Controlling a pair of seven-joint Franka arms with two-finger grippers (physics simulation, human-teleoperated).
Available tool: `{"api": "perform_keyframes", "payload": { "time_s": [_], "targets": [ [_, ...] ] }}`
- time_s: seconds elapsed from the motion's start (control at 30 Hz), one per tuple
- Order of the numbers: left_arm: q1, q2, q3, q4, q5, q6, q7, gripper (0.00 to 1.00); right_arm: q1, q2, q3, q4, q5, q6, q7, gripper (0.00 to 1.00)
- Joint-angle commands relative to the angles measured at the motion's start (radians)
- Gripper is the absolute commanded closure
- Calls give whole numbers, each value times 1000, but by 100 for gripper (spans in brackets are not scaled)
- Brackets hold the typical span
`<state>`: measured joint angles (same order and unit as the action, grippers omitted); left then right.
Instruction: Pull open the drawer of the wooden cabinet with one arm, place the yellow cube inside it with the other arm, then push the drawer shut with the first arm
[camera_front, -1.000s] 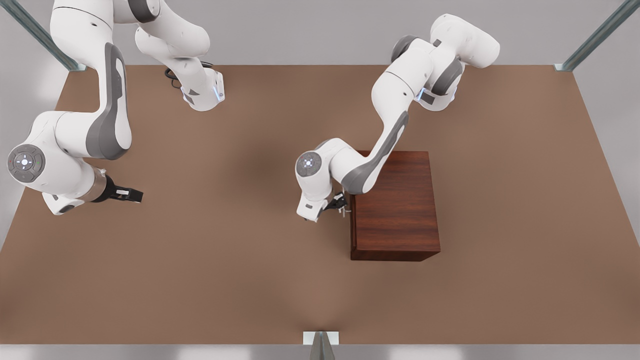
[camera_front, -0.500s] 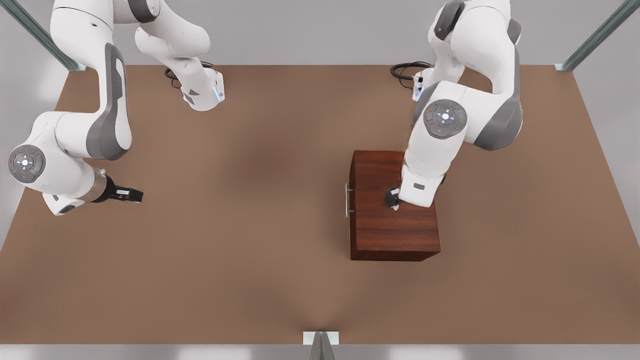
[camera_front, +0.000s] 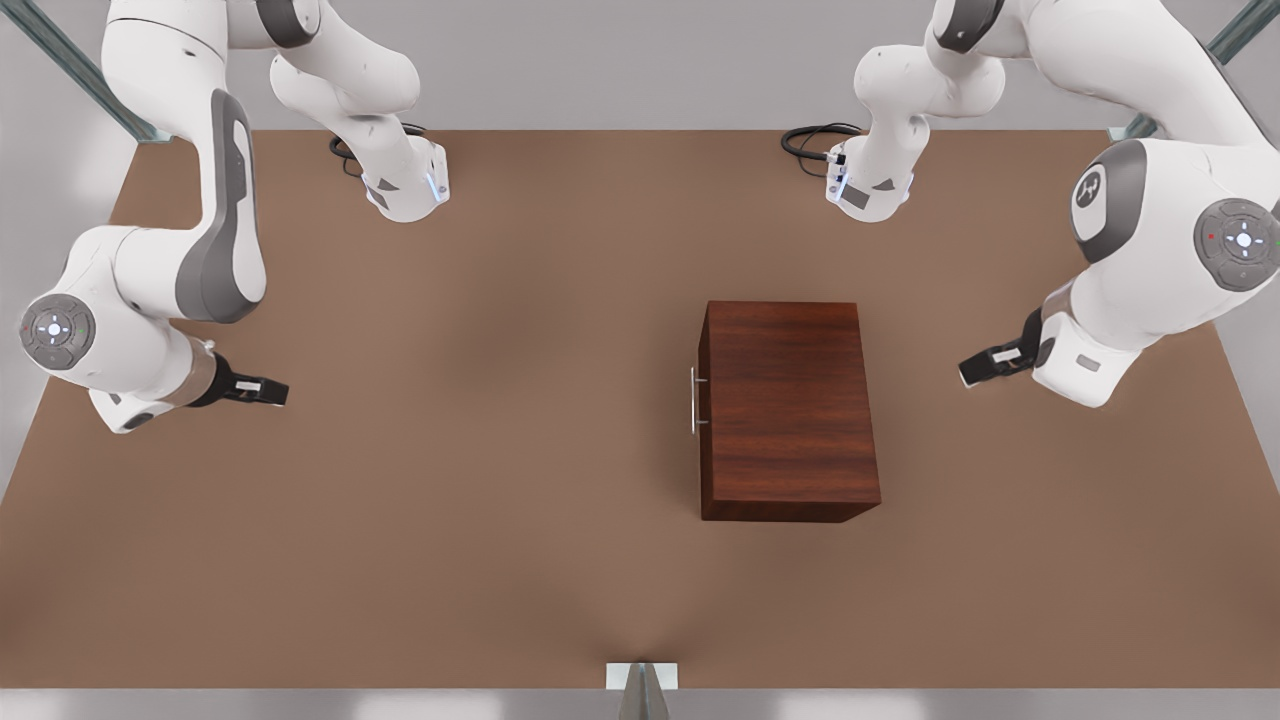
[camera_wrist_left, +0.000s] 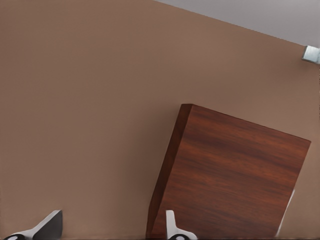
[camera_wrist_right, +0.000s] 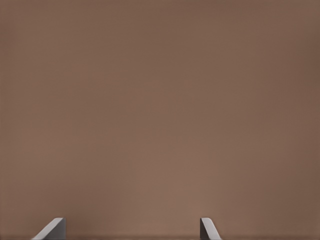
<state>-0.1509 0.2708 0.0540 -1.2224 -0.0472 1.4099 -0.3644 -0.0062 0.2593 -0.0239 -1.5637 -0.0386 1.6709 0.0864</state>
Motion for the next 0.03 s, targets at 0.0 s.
{"api": "perform_keyframes", "payload": {
  "time_s": [0.0],
  "targets": [
    [-1, -36, 0, -40, -10, -23, 384, 0, 0, 3, 1, 4, 0, 0, -1, 0]
  ]
}}
